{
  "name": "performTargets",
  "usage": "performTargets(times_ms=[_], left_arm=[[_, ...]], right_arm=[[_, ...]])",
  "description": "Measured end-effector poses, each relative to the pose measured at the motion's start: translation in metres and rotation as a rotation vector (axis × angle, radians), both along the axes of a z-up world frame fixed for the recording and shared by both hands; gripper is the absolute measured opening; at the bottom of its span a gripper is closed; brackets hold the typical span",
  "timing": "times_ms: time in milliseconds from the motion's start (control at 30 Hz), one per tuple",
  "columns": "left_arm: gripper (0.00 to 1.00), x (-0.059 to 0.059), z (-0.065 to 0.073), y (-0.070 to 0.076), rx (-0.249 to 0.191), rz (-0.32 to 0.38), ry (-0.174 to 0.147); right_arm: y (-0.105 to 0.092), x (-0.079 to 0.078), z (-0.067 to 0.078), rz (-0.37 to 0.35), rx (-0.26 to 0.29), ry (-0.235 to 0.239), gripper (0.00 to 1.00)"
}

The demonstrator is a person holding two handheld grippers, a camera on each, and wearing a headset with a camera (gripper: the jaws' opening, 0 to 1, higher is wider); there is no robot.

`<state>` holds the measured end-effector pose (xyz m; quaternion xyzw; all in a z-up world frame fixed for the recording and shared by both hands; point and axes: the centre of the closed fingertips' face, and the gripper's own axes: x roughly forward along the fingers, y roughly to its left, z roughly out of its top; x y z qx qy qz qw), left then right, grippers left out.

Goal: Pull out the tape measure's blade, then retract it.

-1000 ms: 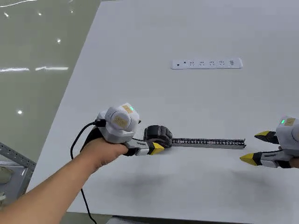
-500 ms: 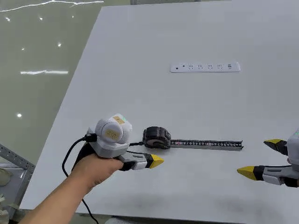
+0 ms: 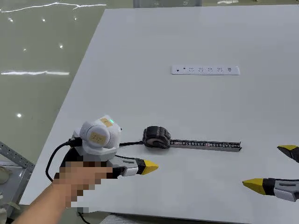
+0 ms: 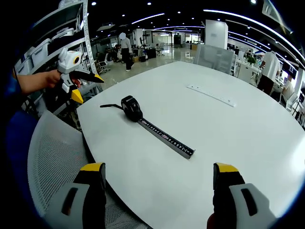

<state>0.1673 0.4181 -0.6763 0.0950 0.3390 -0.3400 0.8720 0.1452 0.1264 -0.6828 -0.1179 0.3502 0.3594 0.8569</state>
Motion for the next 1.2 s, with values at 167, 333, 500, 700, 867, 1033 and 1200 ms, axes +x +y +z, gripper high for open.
performTargets(times_ms=[167, 333, 500, 700, 867, 1033, 1200], left_arm=[[0.95, -0.01, 0.006, 0.009, -0.014, 0.032, 0.009], [0.96, -0.022, 0.01, 0.014, -0.026, 0.051, 0.013], [1.0, -0.032, 0.017, 0.019, -0.042, 0.083, 0.021], [1.0, -0.041, 0.023, 0.023, -0.032, 0.107, 0.017], [1.0, -0.047, 0.025, 0.023, -0.029, 0.13, 0.033], [1.0, -0.051, 0.027, 0.025, -0.014, 0.165, 0.048], [1.0, -0.052, 0.022, 0.025, -0.004, 0.21, 0.076]], right_arm=[[-0.002, -0.009, 0.01, -0.004, 0.002, -0.008, 0.93], [-0.004, -0.021, 0.017, -0.001, -0.002, -0.009, 0.95], [-0.008, -0.033, 0.021, 0.0, -0.006, -0.002, 0.99], [-0.013, -0.046, 0.026, 0.003, -0.01, 0.009, 1.0], [-0.018, -0.054, 0.03, 0.01, -0.023, 0.015, 1.0], [-0.021, -0.058, 0.033, 0.015, -0.038, 0.013, 1.0], [-0.022, -0.057, 0.032, 0.018, -0.039, 0.01, 1.0]])
